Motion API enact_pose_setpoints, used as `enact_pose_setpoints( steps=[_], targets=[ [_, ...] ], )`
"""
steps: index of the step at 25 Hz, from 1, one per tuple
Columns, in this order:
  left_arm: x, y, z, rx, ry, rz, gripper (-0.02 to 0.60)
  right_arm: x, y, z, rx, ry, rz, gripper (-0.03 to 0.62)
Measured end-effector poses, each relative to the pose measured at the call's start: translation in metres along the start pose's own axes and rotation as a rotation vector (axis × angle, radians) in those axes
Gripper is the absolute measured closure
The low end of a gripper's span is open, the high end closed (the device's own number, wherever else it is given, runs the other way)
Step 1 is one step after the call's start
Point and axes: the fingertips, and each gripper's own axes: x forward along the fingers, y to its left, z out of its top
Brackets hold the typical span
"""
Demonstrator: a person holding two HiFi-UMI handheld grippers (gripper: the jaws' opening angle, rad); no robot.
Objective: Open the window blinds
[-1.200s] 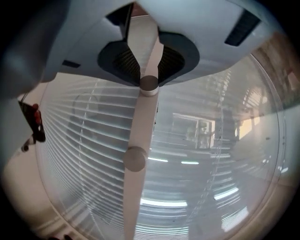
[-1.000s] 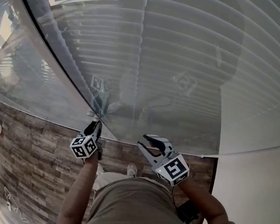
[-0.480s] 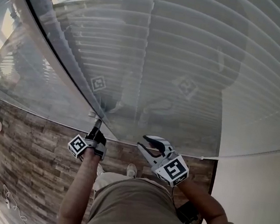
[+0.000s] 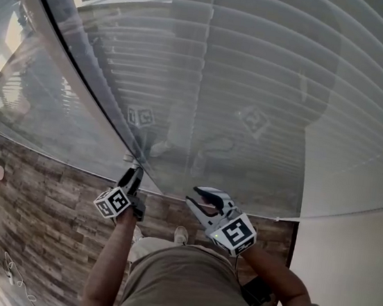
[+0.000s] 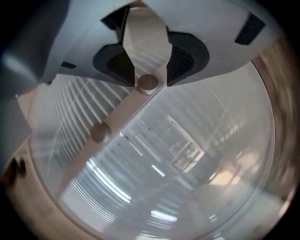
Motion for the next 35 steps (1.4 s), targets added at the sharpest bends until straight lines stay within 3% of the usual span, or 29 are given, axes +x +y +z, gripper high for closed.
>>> enact_pose_setpoints(
  steps=[2,4,6,9,11,13,19,25,32,35],
  targets=[
    [-0.004,0.001,0.000,0.338,0.044,0.118,0.374,-0.002,0.000,-0.001,0.002,0.003,-0.003,0.473],
    [-0.005,-0.003,0.002,0.556,0.057,0.170,0.374,-0.004,-0.001,-0.003,0.008,0.005,-0.008,0.473],
    [-0.001,-0.007,0.003,0.671,0.071,0.190,0.378,-0.005,-0.003,-0.003,0.013,0.005,-0.013,0.473],
    [0.004,-0.008,0.001,0.698,0.089,0.205,0.443,-0.007,-0.006,-0.005,0.015,0.007,-0.020,0.473],
    [0.004,-0.007,0.001,0.633,0.089,0.195,0.446,-0.009,-0.008,-0.005,0.016,0.006,-0.026,0.473],
    [0.004,-0.005,0.001,0.511,0.081,0.161,0.446,-0.010,-0.009,-0.005,0.018,0.004,-0.031,0.473],
    [0.003,0.007,-0.004,-0.002,0.017,0.004,0.448,-0.009,-0.007,-0.016,0.018,0.006,-0.032,0.473],
    [0.005,0.006,-0.001,-0.396,-0.029,-0.142,0.448,-0.009,-0.009,-0.016,0.017,0.011,-0.031,0.473],
    [0.005,0.003,0.000,-0.729,-0.099,-0.257,0.448,-0.008,-0.005,-0.009,0.013,0.007,-0.020,0.473],
    [0.005,0.005,-0.001,-0.828,-0.116,-0.273,0.448,-0.007,-0.001,-0.007,0.014,0.007,-0.012,0.473]
  ],
)
